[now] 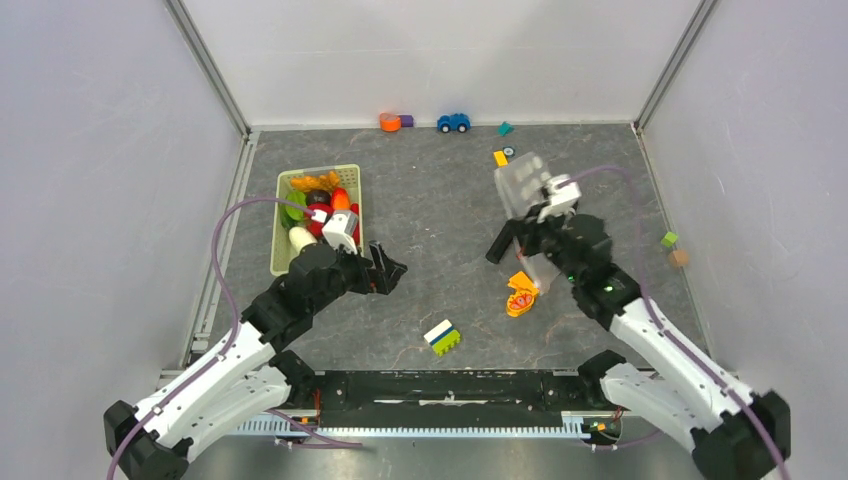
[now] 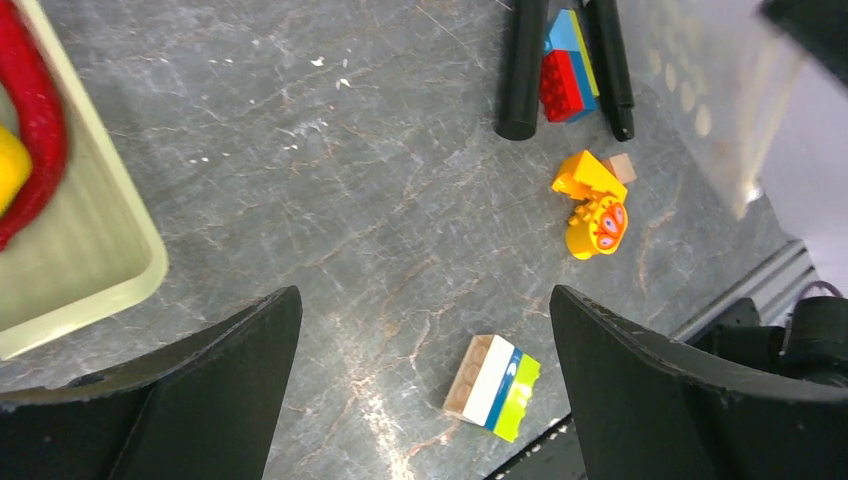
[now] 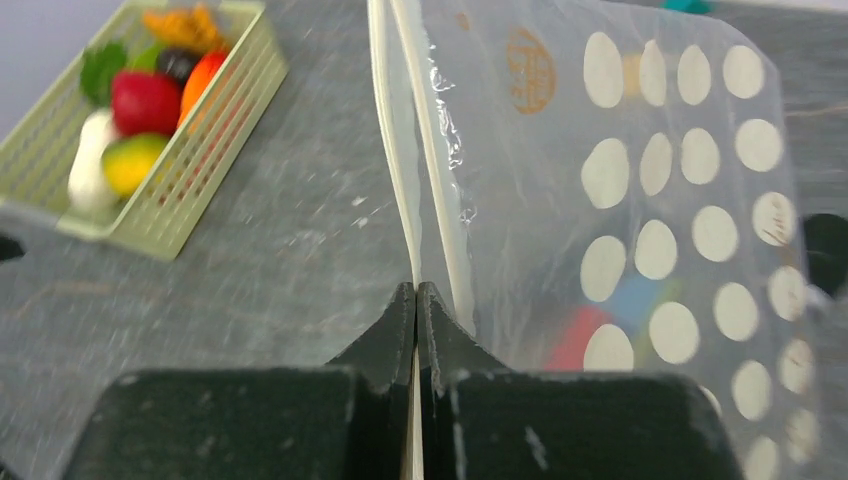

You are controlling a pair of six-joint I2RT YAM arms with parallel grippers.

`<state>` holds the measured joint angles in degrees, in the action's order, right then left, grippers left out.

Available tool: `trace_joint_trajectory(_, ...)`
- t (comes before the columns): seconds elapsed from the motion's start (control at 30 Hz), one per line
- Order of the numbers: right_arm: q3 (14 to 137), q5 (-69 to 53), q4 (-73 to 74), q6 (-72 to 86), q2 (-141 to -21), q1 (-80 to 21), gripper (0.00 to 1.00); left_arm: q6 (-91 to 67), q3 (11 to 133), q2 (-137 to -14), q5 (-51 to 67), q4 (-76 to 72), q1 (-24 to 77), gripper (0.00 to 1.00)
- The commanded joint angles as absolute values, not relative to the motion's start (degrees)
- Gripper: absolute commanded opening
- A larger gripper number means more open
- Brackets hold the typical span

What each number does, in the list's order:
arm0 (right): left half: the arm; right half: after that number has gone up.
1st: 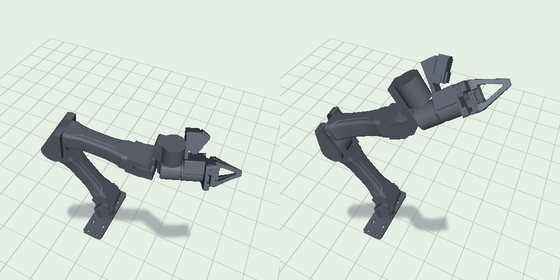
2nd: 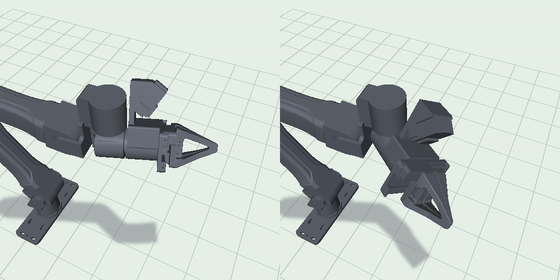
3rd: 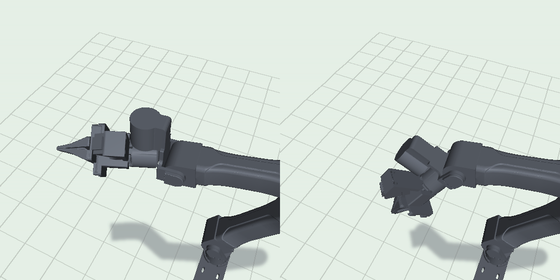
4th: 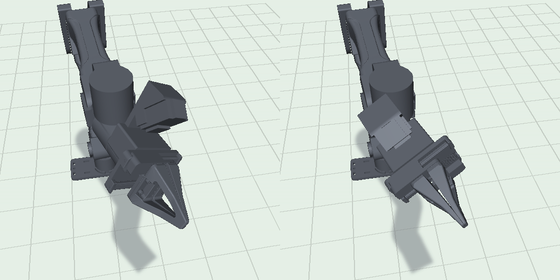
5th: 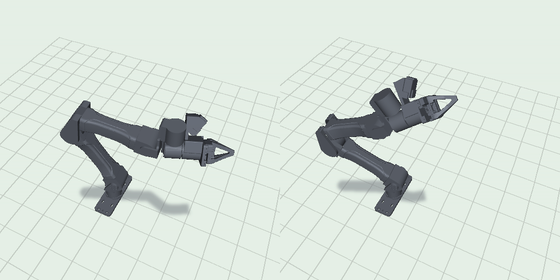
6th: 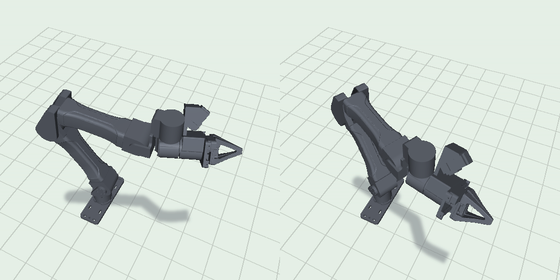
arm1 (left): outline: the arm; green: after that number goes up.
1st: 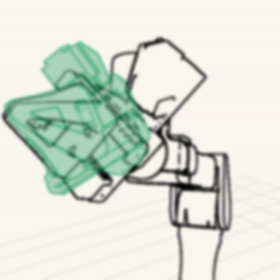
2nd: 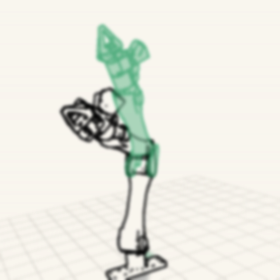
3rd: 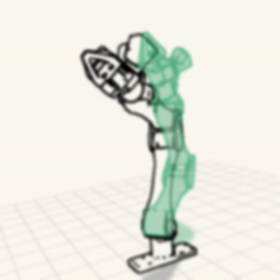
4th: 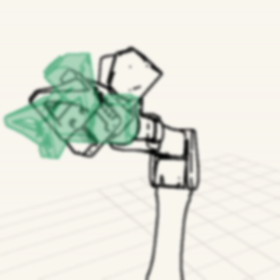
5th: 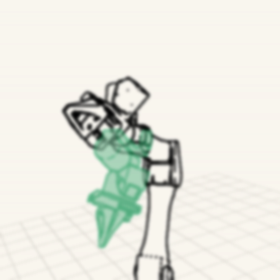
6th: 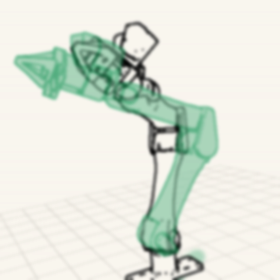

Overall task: Place the food in the zip-top bag and seal the zipper
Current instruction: Open the zipper of the food storage bag.

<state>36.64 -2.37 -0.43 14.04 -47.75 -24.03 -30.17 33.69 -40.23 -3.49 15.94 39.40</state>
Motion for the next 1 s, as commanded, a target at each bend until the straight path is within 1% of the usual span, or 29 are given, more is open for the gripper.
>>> trace_joint_trajectory(0.0, 37.84, 11.71, -6.92, 14.49, -53.55, -38.35, 0.0, -35.37, 34.8, -42.42, -0.67, 11.01, 39.55, 1.0)
trace_joint_trajectory(0.13, 39.77, 19.06, -10.71, 15.3, -61.09, -50.19, 0.0, -38.73, 35.92, -46.3, -2.96, 8.9, 39.55, 1.0)
trace_joint_trajectory(0.27, 40.8, 24.63, -12.17, 15.8, -65.56, -56.56, 0.0, -42.99, 36.52, -49.09, -3.46, 3.99, 39.55, 1.0)
trace_joint_trajectory(0.47, 38.21, 24.27, -15.69, 18.89, -64.92, -58.73, 0.0, -46.89, 36.96, -53.49, -7.2, 0.29, 39.59, 1.0)
trace_joint_trajectory(0.67, 37.02, 24.53, -16.5, 20.53, -64.93, -59.91, 0.0, -49.2, 37.42, -58.25, -2.76, -8.02, 39.64, 1.0)
trace_joint_trajectory(0.97, 36.91, 24.24, -17.14, 21.13, -65.72, -60.56, 0.0, -49.57, 37.78, -59.92, -1.54, -10.89, 40.14, 0.99)
